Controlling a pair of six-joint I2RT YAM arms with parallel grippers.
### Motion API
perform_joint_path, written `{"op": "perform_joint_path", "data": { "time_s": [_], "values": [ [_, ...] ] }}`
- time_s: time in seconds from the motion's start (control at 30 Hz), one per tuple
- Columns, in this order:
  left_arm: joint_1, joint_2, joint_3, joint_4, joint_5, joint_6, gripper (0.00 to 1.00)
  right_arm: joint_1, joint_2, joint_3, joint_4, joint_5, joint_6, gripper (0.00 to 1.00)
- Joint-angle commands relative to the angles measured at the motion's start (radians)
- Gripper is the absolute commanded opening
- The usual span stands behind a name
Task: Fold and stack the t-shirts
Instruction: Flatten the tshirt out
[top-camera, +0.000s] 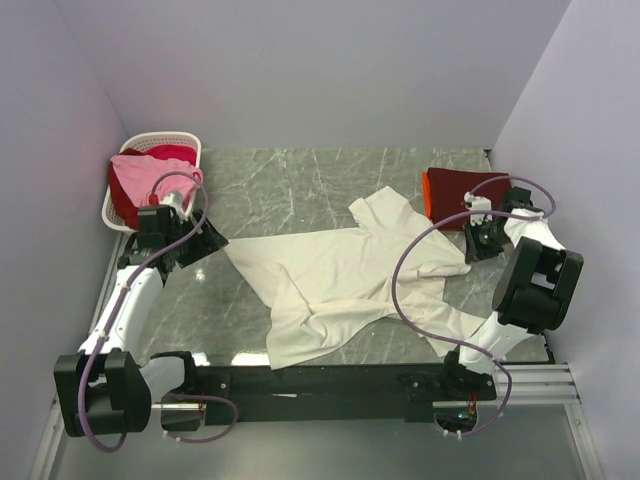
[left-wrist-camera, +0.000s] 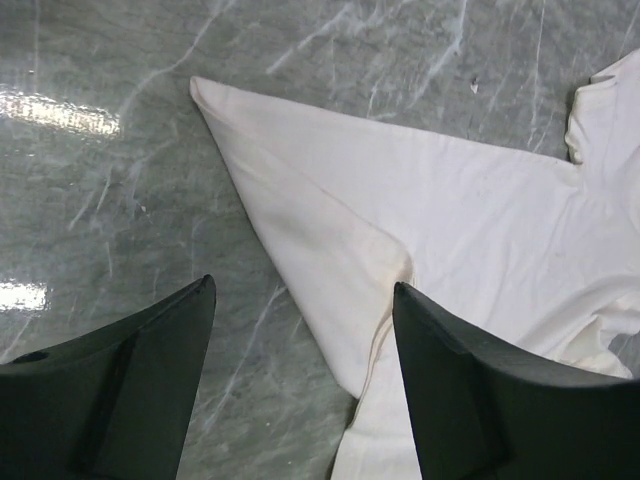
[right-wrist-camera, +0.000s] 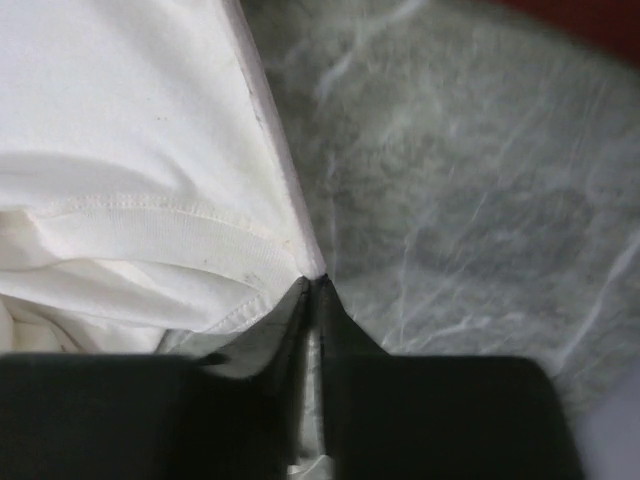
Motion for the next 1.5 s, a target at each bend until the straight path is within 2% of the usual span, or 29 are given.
{"op": "perform_joint_path", "data": {
  "time_s": [0.0, 0.1, 0.27, 0.43, 0.47, 0.53, 0.57, 0.63, 0.77, 0.97, 1.17, 1.47],
  "values": [
    [0.002, 0.011, 0.054, 0.045, 0.073, 0.073, 0.77, -0.019, -0.052, -0.027, -0.041, 0.048, -0.095, 0.25],
    [0.002, 0.05, 0.053, 0.046, 0.083, 0.09, 0.77, -0.015, -0.095, -0.006, -0.068, 0.013, -0.104, 0.43],
    [0.002, 0.105, 0.054, 0.066, 0.131, 0.11, 0.81, 0.056, -0.057, 0.23, -0.166, -0.111, -0.071, 0.46],
    [0.0, 0.1, 0.027, 0.092, 0.094, 0.128, 0.82, 0.204, 0.16, 0.492, -0.229, -0.254, 0.009, 0.46],
    [-0.001, 0.097, 0.017, 0.098, 0.09, 0.13, 0.82, 0.223, 0.203, 0.598, -0.23, -0.268, 0.03, 0.46],
    [-0.001, 0.093, -0.009, 0.117, 0.089, 0.137, 0.82, 0.256, 0.343, 0.713, -0.232, -0.299, 0.115, 0.46],
    [-0.001, 0.088, -0.01, 0.117, 0.086, 0.144, 0.82, 0.264, 0.39, 0.837, -0.227, -0.309, 0.202, 0.46],
    [-0.001, 0.073, -0.004, 0.115, 0.074, 0.156, 0.82, 0.281, 0.527, 1.013, -0.203, -0.299, 0.297, 0.47],
    [-0.003, 0.057, -0.007, 0.131, 0.063, 0.156, 0.82, 0.31, 0.693, 1.206, -0.161, -0.236, 0.472, 0.5],
    [-0.003, 0.057, -0.007, 0.134, 0.071, 0.151, 0.82, 0.362, 0.727, 1.142, -0.019, -0.124, 0.552, 0.54],
    [-0.001, 0.054, -0.009, 0.134, 0.074, 0.151, 0.82, 0.405, 0.84, 1.281, -0.068, -0.077, 0.545, 0.53],
    [-0.003, 0.062, -0.01, 0.138, 0.083, 0.15, 0.82, 0.436, 0.897, 1.323, -0.061, 0.026, 0.442, 0.5]
  ]
}}
